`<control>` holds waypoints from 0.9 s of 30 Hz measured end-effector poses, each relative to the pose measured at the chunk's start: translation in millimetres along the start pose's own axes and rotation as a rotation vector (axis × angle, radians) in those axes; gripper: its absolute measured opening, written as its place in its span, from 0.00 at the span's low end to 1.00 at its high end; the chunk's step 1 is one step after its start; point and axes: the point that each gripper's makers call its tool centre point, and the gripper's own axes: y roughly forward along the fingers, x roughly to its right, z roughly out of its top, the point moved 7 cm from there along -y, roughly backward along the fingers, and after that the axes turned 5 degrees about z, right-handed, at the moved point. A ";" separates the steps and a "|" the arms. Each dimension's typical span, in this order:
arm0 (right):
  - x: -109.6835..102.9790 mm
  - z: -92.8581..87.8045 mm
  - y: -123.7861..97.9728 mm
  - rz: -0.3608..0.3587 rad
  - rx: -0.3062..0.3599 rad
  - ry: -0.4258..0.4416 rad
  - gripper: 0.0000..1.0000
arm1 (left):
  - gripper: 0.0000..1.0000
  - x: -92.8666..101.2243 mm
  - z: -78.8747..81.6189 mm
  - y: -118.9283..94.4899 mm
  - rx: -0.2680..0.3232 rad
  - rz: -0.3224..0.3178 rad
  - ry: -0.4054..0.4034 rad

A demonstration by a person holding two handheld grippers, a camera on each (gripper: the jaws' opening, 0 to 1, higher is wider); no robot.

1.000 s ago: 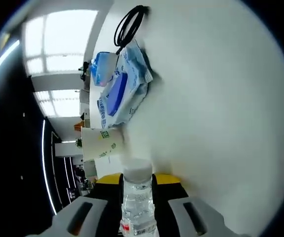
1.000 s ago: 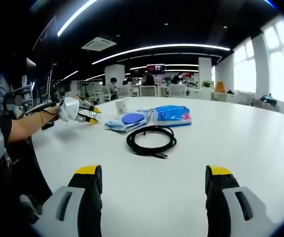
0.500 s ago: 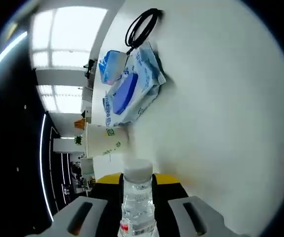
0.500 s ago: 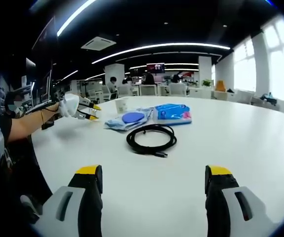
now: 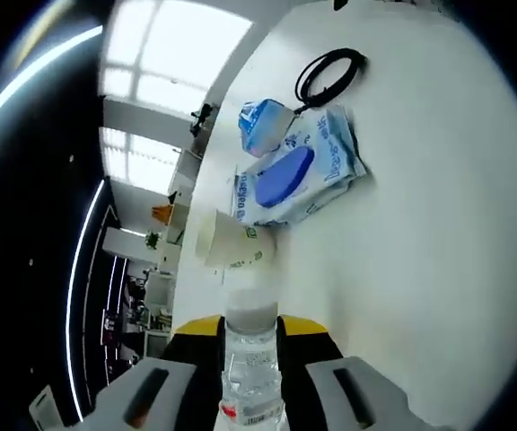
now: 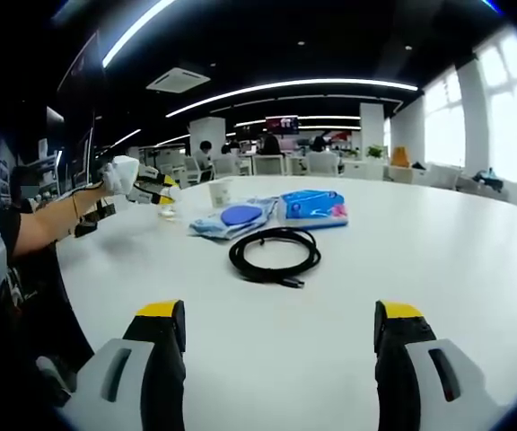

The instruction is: Arrange the tabletop items into an orderly group along one side of the table until the central work area is clear of visible clutter.

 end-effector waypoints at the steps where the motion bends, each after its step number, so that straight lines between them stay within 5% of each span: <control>1: -0.2 -0.1 0.3 0.001 -0.001 0.001 0.84 | 0.20 -0.1 -0.2 -0.2 0.001 0.003 -0.006; 6: -1.8 0.3 1.5 0.007 0.004 0.001 0.84 | 0.20 -6.0 -2.5 -1.8 0.005 0.017 -0.051; 27: -2.7 0.2 4.5 0.004 0.000 0.001 0.84 | 0.21 -50.8 -37.1 -25.2 0.059 0.148 -0.492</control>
